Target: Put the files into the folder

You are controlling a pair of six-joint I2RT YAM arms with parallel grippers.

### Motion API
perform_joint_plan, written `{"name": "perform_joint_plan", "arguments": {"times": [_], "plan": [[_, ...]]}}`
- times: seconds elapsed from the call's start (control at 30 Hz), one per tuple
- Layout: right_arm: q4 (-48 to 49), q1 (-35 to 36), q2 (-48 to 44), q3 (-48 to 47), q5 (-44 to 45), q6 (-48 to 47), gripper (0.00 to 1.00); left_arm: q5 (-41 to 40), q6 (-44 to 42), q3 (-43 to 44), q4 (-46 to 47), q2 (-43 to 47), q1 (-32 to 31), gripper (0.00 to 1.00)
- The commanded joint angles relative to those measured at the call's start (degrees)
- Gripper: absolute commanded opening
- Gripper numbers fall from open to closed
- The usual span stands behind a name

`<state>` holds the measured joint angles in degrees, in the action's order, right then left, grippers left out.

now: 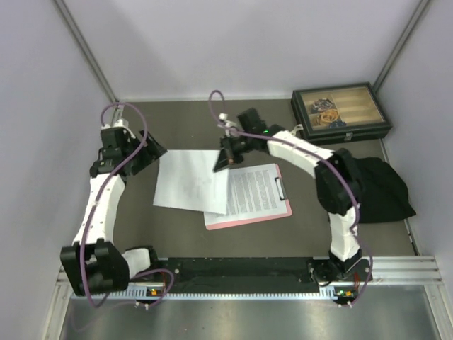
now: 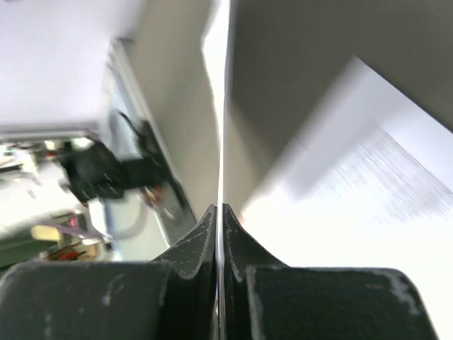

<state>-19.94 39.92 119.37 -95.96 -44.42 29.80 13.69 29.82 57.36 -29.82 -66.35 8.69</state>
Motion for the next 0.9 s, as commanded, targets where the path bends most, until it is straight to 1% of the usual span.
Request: {"name": "perform_joint_plan", "arguments": {"times": [0.0,0.03,0.07,0.1,0.13,0.23,0.33,0.5,0.67,0.87], "plan": [[-17.91,-7.66,-6.25,10.96,-0.84,-22.13,0.0,4.68,0.41,-2.95,2.48,-5.45,-6.56,0.87],[-20.63,-8.36,-6.43,11.41,0.47,-28.16,0.0,4.24,0.58,-3.13,3.01,-7.11,-11.28,0.87],[-24.32,-8.89,-6.26,11.85,1.78,-29.52,0.0,3.63,1.28,-3.14,4.06,-8.09,-13.5,0.86],[-25.48,-9.16,-6.08,11.94,1.97,-32.24,0.0,3.8,1.72,-2.87,4.68,-9.31,-15.52,0.86],[-26.02,-10.47,-6.08,12.29,2.23,-34.0,0.0,3.8,2.08,-2.61,5.3,-11.15,-18.85,0.86],[-26.72,-11.36,-5.99,12.12,5.65,-35.15,0.0,3.62,3.57,-1.47,7.23,-14.41,-23.52,0.85],[-27.25,-11.44,-5.55,11.76,6.89,-37.09,0.0,2.83,3.93,-0.24,7.76,-16.79,-26.34,0.85],[-28.22,-11.62,-4.15,10.19,10.75,-39.03,0.0,3.88,4.89,0.12,8.9,-19.43,-28.28,0.85],[-31.73,-11.71,-2.31,6.32,14.97,-42.54,0.0,4.59,5.07,0.29,9.87,-21.37,-29.78,0.84],[-33.14,-12.24,-0.02,3.5,15.06,-43.51,0.0,4.94,4.72,0.2,9.78,-22.42,-30.31,0.84]]}}
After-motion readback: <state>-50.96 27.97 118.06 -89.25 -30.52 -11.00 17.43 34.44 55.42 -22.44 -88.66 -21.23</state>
